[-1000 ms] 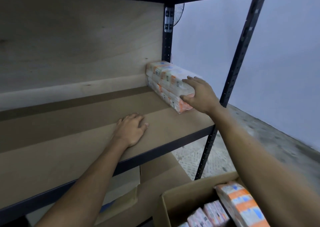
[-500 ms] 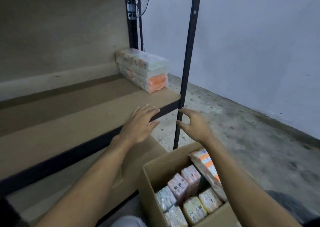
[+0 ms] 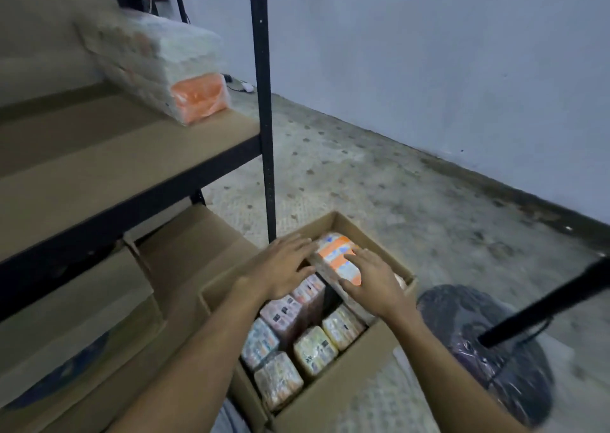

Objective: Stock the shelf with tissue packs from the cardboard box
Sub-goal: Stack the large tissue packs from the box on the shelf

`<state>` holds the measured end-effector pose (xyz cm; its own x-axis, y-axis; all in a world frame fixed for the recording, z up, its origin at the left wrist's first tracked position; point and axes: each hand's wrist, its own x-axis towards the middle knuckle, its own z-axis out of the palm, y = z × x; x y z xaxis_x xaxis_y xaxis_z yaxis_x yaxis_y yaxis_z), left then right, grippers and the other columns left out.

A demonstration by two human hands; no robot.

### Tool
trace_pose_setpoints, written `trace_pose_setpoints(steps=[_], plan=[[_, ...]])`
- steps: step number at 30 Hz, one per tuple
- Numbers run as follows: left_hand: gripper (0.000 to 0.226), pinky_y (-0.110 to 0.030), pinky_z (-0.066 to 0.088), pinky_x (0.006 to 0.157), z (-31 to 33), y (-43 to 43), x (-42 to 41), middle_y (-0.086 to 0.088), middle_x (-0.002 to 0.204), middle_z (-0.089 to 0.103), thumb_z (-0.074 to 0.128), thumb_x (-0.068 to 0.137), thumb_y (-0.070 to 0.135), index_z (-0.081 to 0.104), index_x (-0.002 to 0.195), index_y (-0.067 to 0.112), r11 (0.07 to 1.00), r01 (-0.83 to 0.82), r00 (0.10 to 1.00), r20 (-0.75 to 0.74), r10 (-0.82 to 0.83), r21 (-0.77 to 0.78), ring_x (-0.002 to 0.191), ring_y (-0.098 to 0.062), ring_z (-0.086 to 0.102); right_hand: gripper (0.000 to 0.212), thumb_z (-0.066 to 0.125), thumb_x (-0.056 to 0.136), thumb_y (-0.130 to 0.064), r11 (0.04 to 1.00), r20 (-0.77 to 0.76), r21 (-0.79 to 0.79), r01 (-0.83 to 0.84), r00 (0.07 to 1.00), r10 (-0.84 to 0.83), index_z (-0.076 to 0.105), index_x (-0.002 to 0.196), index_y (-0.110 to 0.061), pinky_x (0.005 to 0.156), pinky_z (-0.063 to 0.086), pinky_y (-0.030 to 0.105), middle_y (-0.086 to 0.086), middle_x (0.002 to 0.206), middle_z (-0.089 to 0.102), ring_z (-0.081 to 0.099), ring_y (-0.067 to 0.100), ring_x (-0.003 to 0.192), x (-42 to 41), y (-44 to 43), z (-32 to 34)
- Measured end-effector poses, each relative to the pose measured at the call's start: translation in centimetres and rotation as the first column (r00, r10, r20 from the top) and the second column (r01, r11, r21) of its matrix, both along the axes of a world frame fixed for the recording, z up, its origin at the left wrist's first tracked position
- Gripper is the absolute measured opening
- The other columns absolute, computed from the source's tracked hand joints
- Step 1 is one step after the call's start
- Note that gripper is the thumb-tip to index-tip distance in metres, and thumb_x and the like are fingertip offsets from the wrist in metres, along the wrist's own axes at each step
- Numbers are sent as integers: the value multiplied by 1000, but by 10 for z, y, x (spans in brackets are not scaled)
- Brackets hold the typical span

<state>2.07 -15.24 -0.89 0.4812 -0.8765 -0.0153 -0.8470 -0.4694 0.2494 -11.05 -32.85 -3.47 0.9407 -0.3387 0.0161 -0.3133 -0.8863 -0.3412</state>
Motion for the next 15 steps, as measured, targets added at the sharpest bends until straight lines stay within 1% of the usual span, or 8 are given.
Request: trace_pose_setpoints(steps=[2,4,5,6,7,9,12,15], plan=[[53,-40,12,118,-30,-12,6,3,154,30,40,97,48,31,146,30,999,30,999,-30,-29,26,146,-17,17,65,44,79,-57,1000,-30,-11,15,999,-15,59,127,-15,109,36,41,11,140,51,45,29,132,1,-5,-21],[54,-40,11,118,-54,-24,12,5,155,29,42,96,48,30,146,32,999,41,996,-77,-39,25,146,-15,16,68,42,77,-59,1000,-44,-26,13,999,-14,59,125,-15,105,39,47,12,138,53,46,32,131,3,-11,-37],[55,-39,9,118,-63,-29,16,5,155,27,42,96,49,29,146,32,999,46,996,-80,-44,27,146,-14,15,69,44,76,-59,999,-45,-42,12,999,-14,57,127,-15,105,38,50,12,141,49,43,32,133,4,-15,-42],[57,-37,7,119,-71,-34,19,6,156,25,42,96,49,27,147,32,998,56,996,-75,-54,33,146,-13,14,70,47,77,-58,999,-73,-52,13,997,-17,51,133,-17,110,32,51,11,148,41,34,31,139,6,-17,-45],[58,-37,6,119,-77,-39,22,6,157,22,42,95,50,24,148,32,997,71,995,-67,-68,43,146,-13,12,73,51,79,-57,999,-129,-50,6,992,-12,41,140,-19,115,22,50,8,155,28,21,27,145,6,-21,-48],[63,-36,3,119,-89,-49,29,5,160,14,41,95,51,17,151,32,990,113,993,-54,-109,89,147,-14,6,84,56,81,-59,999,-221,-49,-19,975,8,22,149,-23,118,4,46,4,160,7,-1,22,148,8,-29,-58],[70,-36,-2,120,-105,-65,38,7,161,0,42,94,53,7,151,34,971,188,982,-64,-180,147,148,-13,-6,97,57,78,-64,997,-261,-58,-43,965,26,8,151,-23,118,-5,46,5,160,-8,-13,22,146,10,-36,-69],[78,-39,-1,121,-125,-79,48,9,160,-8,46,91,56,0,151,36,967,233,972,-28,-231,100,147,-12,-12,104,58,76,-66,992,-257,-102,-70,965,42,1,151,-22,117,-10,45,5,159,-13,-19,20,145,9,-43,-79]])
